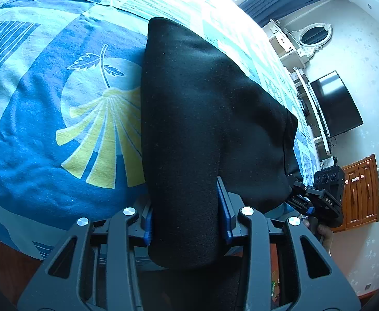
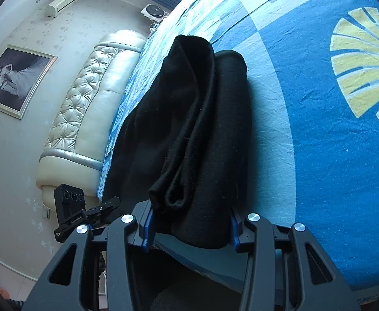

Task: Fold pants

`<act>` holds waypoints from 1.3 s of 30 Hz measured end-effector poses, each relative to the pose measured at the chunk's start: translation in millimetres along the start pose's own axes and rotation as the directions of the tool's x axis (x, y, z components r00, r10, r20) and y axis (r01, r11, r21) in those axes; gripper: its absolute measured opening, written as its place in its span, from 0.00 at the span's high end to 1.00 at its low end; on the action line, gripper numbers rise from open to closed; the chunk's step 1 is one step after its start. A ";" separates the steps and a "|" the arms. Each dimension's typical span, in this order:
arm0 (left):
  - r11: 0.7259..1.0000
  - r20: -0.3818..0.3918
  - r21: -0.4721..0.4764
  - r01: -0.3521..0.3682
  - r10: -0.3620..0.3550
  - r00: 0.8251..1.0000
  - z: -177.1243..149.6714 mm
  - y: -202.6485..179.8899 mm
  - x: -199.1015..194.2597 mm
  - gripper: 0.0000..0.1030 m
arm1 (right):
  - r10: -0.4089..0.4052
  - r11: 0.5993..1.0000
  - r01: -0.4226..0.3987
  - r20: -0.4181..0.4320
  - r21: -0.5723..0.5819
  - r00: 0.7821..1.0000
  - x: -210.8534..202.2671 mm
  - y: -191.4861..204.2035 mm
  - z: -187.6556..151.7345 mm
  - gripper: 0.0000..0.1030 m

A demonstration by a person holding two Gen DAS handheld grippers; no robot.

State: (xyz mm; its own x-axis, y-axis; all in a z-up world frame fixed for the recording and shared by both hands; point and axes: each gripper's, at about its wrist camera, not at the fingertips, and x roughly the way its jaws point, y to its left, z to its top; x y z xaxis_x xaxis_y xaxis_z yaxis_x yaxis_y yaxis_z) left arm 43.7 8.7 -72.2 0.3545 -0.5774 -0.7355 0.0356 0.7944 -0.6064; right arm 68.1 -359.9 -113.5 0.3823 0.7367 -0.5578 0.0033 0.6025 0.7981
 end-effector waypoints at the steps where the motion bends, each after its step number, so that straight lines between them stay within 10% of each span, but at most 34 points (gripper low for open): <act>1: 1.000 -0.002 -0.001 0.004 -0.004 1.000 1.0 0.6 0.6 0.61 | -0.001 1.000 0.001 0.003 0.001 1.000 -0.7 -0.1 -0.3 0.58; 9: 0.996 0.046 0.074 0.057 -0.060 0.997 -9.3 -0.7 -16.8 0.24 | 0.052 0.998 -0.053 0.044 0.027 0.998 -22.2 -7.5 -2.1 0.35; 16: 0.996 0.098 0.050 0.076 -0.081 0.992 10.4 29.5 -36.9 0.16 | 0.040 0.996 -0.050 0.128 0.080 0.991 -29.2 -19.5 38.3 0.25; 31: 0.975 0.013 -0.053 0.216 -0.216 0.976 133.7 49.8 50.9 0.17 | 0.023 0.999 -0.024 0.049 0.031 0.999 34.0 -16.1 101.0 0.26; 33: 0.977 -0.017 -0.013 0.212 -0.213 0.977 135.8 41.6 59.5 0.50 | 0.000 1.000 0.000 0.026 0.017 1.000 39.5 -14.2 98.8 0.48; 39: 0.989 0.007 0.041 0.143 -0.143 0.990 138.7 30.9 56.6 0.76 | -0.011 0.999 0.014 0.070 -0.030 0.997 36.1 0.6 100.1 0.64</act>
State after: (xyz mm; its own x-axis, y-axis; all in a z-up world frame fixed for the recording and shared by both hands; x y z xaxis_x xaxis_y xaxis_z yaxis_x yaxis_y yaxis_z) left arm 194.4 26.7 -90.6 0.3519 -0.6839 -0.6391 0.1239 0.7107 -0.6925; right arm 174.4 -363.7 -110.4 0.4459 0.7065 -0.5496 -0.0191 0.6214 0.7833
